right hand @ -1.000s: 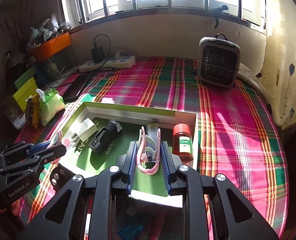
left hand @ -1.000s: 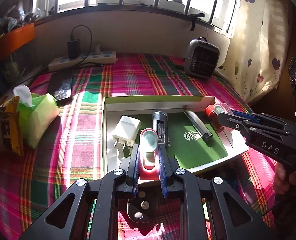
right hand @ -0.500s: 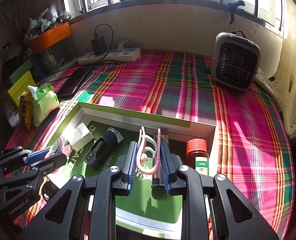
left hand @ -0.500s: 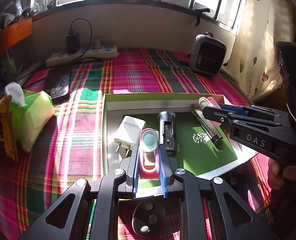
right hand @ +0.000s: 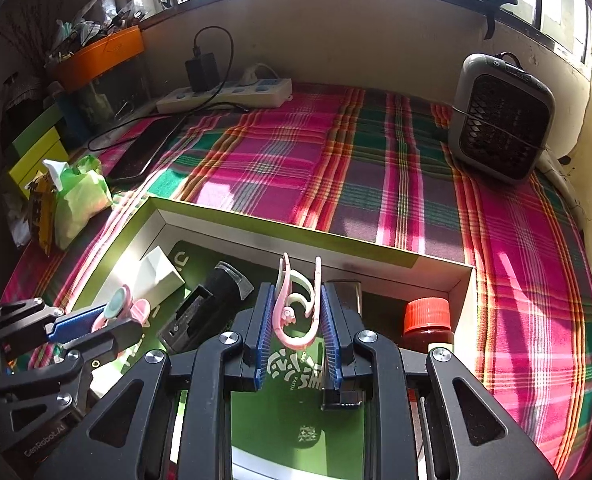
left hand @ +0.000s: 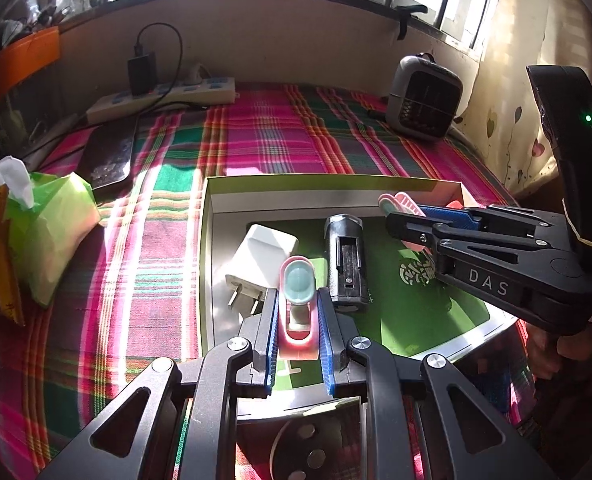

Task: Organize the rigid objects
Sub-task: 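Lower pink holder into box with left tool while right tool lowers earphone hook inside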

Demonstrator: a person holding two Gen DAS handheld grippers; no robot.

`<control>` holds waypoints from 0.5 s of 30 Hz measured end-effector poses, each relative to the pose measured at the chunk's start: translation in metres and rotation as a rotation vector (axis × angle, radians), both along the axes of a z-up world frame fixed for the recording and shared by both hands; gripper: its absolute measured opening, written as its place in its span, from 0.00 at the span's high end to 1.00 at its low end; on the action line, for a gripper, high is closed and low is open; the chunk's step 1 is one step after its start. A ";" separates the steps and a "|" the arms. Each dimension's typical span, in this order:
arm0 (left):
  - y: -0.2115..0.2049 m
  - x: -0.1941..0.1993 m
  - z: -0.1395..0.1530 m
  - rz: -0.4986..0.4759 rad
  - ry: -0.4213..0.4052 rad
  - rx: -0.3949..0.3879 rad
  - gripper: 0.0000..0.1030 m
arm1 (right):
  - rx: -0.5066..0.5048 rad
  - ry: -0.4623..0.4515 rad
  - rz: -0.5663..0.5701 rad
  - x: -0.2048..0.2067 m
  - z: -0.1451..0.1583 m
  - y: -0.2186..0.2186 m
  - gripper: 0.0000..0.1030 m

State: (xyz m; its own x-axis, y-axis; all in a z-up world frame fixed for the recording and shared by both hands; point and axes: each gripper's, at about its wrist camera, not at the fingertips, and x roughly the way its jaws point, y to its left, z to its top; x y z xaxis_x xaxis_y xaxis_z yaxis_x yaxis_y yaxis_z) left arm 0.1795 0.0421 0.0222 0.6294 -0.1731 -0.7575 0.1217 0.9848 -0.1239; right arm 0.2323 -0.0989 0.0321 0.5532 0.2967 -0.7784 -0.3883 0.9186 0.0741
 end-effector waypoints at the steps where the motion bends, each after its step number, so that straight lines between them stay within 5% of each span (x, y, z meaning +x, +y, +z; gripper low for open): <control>1: 0.000 0.000 -0.001 -0.001 0.001 0.000 0.84 | -0.004 0.004 0.002 0.001 -0.002 0.001 0.76; 15: -0.001 0.006 -0.004 0.003 0.011 0.004 0.84 | -0.016 0.030 0.022 0.009 -0.014 0.012 0.76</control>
